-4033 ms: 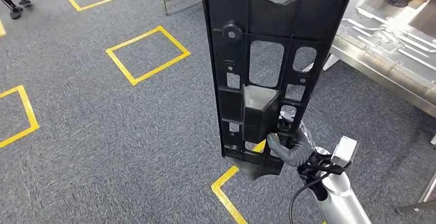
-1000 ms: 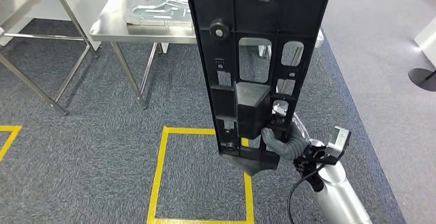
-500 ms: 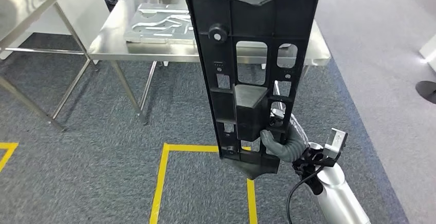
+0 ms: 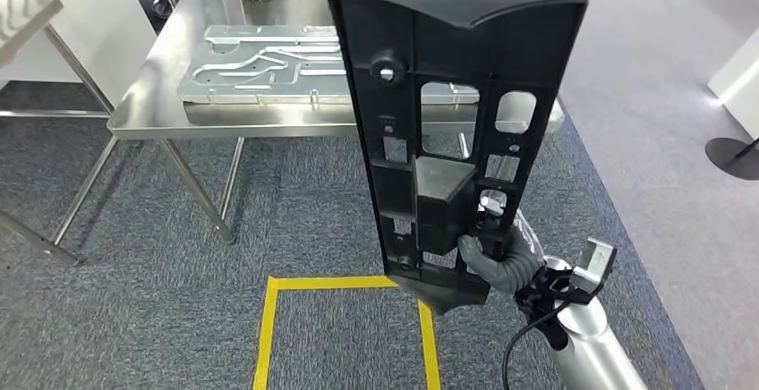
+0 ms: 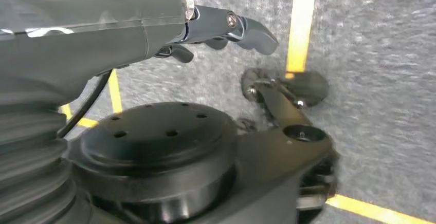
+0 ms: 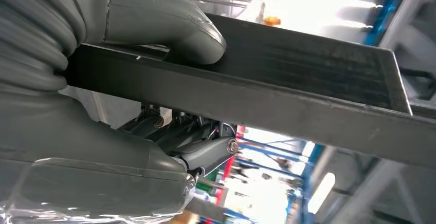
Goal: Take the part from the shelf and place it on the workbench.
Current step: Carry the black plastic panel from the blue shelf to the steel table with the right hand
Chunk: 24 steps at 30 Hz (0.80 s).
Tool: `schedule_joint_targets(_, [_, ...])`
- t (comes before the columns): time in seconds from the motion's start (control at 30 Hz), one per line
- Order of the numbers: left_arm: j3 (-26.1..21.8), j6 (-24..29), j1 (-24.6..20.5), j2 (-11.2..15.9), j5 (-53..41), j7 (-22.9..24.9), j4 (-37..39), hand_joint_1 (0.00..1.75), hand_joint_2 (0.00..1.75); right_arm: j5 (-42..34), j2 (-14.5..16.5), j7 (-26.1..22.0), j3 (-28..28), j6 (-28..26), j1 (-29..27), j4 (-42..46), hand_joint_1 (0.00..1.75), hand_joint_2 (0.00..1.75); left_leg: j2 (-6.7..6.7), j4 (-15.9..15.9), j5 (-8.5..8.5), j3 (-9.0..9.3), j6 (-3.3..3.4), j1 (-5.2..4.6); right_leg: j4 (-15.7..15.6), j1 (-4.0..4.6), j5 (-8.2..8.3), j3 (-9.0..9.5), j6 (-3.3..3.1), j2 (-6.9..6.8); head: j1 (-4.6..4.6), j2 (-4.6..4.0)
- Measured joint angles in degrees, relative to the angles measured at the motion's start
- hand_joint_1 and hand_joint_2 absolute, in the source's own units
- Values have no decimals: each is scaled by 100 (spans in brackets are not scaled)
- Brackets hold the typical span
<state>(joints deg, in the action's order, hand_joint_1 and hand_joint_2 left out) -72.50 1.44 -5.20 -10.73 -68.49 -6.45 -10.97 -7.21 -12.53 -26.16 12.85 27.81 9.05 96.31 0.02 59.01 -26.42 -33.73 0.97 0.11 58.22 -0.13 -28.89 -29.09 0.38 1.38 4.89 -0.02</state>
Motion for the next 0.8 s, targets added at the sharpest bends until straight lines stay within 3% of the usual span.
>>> schedule_joint_targets(0.07, [3, -2, -6, -1, -14, 7, 0, 0, 175, 42, 3, 9, -7, -12, -61, 71, 138, 175, -13, -87, -22, 122, 60, 9, 238, -15, 109, -99, 80, -12, 0, 0])
schedule_joint_targets(0.13, [10, -3, -16, 0, -21, 10, 0, 0, 175, 61, 11, 9, -15, -24, -101, 122, 138, 175, -21, -184, -72, 302, 115, 21, 790, -28, 244, -462, 121, -54, -2, 0])
schedule_joint_targets(0.17, [13, -3, -18, 1, -24, 13, 0, 0, 175, 72, 15, 9, -21, -27, -125, 138, 138, 175, -20, -231, -117, 396, 133, 20, 1103, -34, 224, -714, 133, -74, -2, 0])
schedule_joint_targets(0.2, [15, -3, -16, 1, -24, 17, 0, 0, 175, 82, 16, 9, -26, -26, -153, 149, 138, 175, -23, -271, -174, 496, 142, 17, 1359, -38, 90, -964, 149, -81, -3, 0])
schedule_joint_targets(0.27, [17, -2, -5, 2, -18, 25, 0, 0, 175, 98, 17, 11, -30, -23, -209, 159, 138, 175, -38, -346, -319, 733, 140, 13, 1555, -52, -361, -1350, 184, -82, -3, 0])
schedule_joint_targets(0.3, [17, -2, 1, 2, -14, 27, 0, 0, 175, 101, 18, 11, -31, -21, -229, 160, 138, 175, -46, -376, -405, 869, 133, 13, 1452, -60, -553, -1449, 195, -86, -4, 0])
schedule_joint_targets(0.33, [17, -3, 4, 2, -10, 28, 0, 0, 175, 102, 19, 11, -31, -20, -244, 161, 138, 175, -52, -399, -501, 1009, 125, 12, 1227, -67, -607, -1491, 195, -93, -4, 0])
schedule_joint_targets(0.37, [17, -3, 9, 2, -7, 28, 0, 0, 175, 102, 19, 12, -31, -19, -262, 160, 138, 175, -53, -417, -606, 1137, 115, 12, 902, -72, -416, -1495, 185, -109, -4, 0])
schedule_joint_targets(0.4, [17, -3, 13, 2, -6, 29, 0, 0, 175, 102, 19, 11, -31, -16, -289, 159, 138, 175, -51, -419, -723, 1270, 100, 6, 550, -66, 56, -1481, 164, -134, -3, 0])
schedule_joint_targets(0.47, [17, -2, 17, 2, -1, 32, -1, 0, 175, 108, 22, 20, -34, -13, -346, 163, 138, 175, -45, -473, -953, 1485, 40, 2, 150, -16, 907, -1425, 90, -175, -2, 0])
schedule_joint_targets(0.5, [19, -2, 6, 2, 3, 33, -1, 0, 175, 111, 25, 24, -37, -12, -362, 181, 138, 175, -41, -489, -1010, 1586, -3, 5, 108, 9, 1087, -1383, 44, -174, -1, 0])
schedule_joint_targets(0.53, [21, -2, -17, 0, 7, 33, -1, 0, 175, 112, 27, 27, -43, -12, -353, 209, 138, 175, -39, -431, -980, 1615, -51, 14, 135, 28, 1015, -1318, -9, -159, -1, 0])
schedule_joint_targets(0.57, [22, -2, -49, -2, 10, 34, 0, 0, 175, 112, 30, 26, -49, -8, -333, 244, 138, 175, -35, -216, -864, 1568, -85, 30, 122, 27, 938, -1231, -57, -141, -1, 0])
schedule_joint_targets(0.6, [23, -2, -79, -3, 13, 35, 0, 0, 175, 109, 31, 22, -53, -3, -311, 269, 138, 175, -34, 165, -694, 1404, -114, 38, 94, 18, 852, -1119, -103, -133, -1, 0])
schedule_joint_targets(0.63, [24, -2, -102, -5, 15, 38, 0, 0, 175, 106, 35, 20, -56, 4, -293, 283, 138, 175, -34, 634, -563, 1132, -131, 44, 60, 10, 772, -990, -138, -130, -1, 0])
schedule_joint_targets(0.67, [24, -1, -109, -5, 20, 43, 0, 0, 175, 107, 46, 21, -54, 11, -287, 287, 138, 175, -34, 1075, -561, 820, -138, 50, 19, -1, 692, -856, -163, -130, -1, 0])
schedule_joint_targets(0.7, [24, 2, -105, -5, 24, 53, 0, 0, 175, 108, 58, 26, -50, 15, -284, 285, 138, 175, -33, 1390, -713, 509, -151, 49, -11, -5, 608, -725, -176, -123, 0, 0])
schedule_joint_targets(0.73, [24, 7, -95, -5, 26, 63, 0, 0, 175, 109, 70, 33, -46, 19, -278, 283, 138, 175, -33, 1551, -989, 239, -159, 50, -31, -8, 525, -603, -183, -108, 0, 0])
schedule_joint_targets(0.8, [23, 17, -69, -3, 27, 77, 0, 0, 175, 109, 82, 56, -39, 23, -247, 274, 138, 175, -33, 1495, -1577, -151, -163, 49, -50, -10, 352, -367, -184, -68, 1, 0])
